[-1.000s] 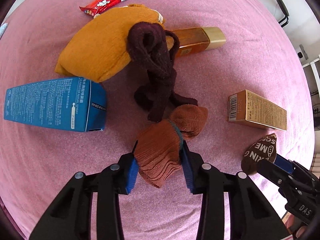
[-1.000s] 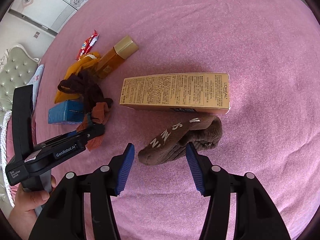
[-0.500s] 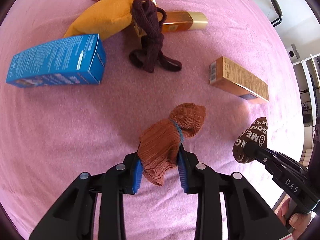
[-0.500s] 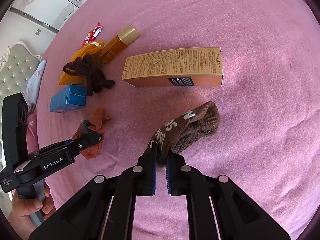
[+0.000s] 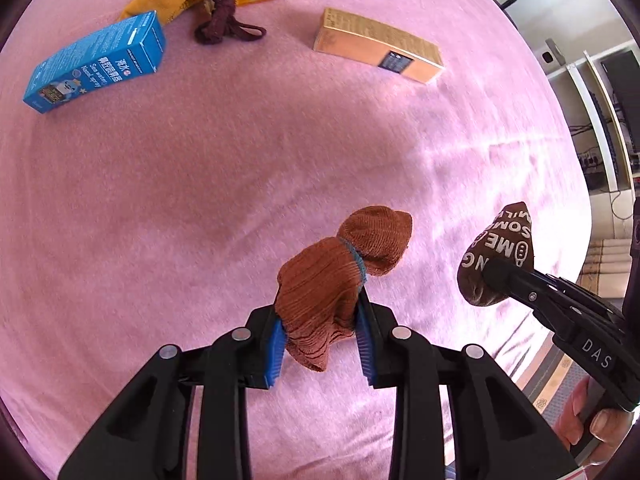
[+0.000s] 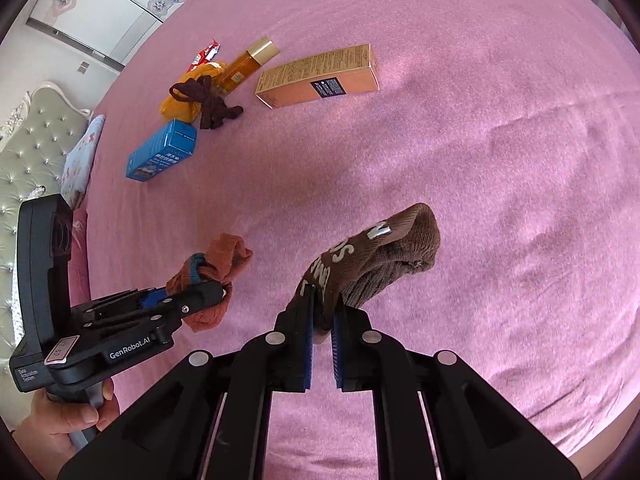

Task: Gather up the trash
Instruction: 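Carry both socks off the bed over the yellow basin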

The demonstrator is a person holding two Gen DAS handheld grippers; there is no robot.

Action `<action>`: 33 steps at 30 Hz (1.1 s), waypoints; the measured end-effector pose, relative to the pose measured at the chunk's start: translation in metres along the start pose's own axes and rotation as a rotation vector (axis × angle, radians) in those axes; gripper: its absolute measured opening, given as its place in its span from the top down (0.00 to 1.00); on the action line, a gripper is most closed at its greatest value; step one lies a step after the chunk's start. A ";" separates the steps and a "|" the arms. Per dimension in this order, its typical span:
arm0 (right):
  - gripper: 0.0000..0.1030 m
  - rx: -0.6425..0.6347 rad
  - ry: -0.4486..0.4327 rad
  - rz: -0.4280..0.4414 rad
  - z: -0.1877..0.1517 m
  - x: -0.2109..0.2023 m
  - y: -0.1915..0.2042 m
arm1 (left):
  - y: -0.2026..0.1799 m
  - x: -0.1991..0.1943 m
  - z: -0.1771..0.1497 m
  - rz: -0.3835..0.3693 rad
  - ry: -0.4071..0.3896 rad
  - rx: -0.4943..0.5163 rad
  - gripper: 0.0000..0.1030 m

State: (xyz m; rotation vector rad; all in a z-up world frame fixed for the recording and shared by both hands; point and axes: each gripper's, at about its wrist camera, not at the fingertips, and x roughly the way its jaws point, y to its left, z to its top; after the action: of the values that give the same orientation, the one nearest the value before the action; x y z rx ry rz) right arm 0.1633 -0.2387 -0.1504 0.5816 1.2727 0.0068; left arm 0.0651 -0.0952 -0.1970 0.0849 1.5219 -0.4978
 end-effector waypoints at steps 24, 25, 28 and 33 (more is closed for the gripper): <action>0.92 0.315 -0.157 -0.066 -0.204 -0.153 -0.164 | -0.222 0.029 -0.118 -0.033 0.170 0.413 0.70; 0.92 0.331 -0.159 -0.071 -0.212 -0.160 -0.175 | -0.234 0.031 -0.122 -0.036 0.176 0.418 0.70; 0.92 0.370 -0.170 -0.090 -0.235 -0.181 -0.212 | -0.275 0.041 -0.135 -0.044 0.192 0.452 0.70; 0.92 0.439 -0.179 -0.129 -0.268 -0.210 -0.279 | -0.340 0.056 -0.160 -0.056 0.213 0.499 0.70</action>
State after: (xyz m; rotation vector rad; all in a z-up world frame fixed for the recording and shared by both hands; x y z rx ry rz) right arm -0.2291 -0.4362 -0.1237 0.8541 1.1378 -0.4318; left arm -0.2086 -0.3575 -0.1764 0.4967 1.5787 -0.9296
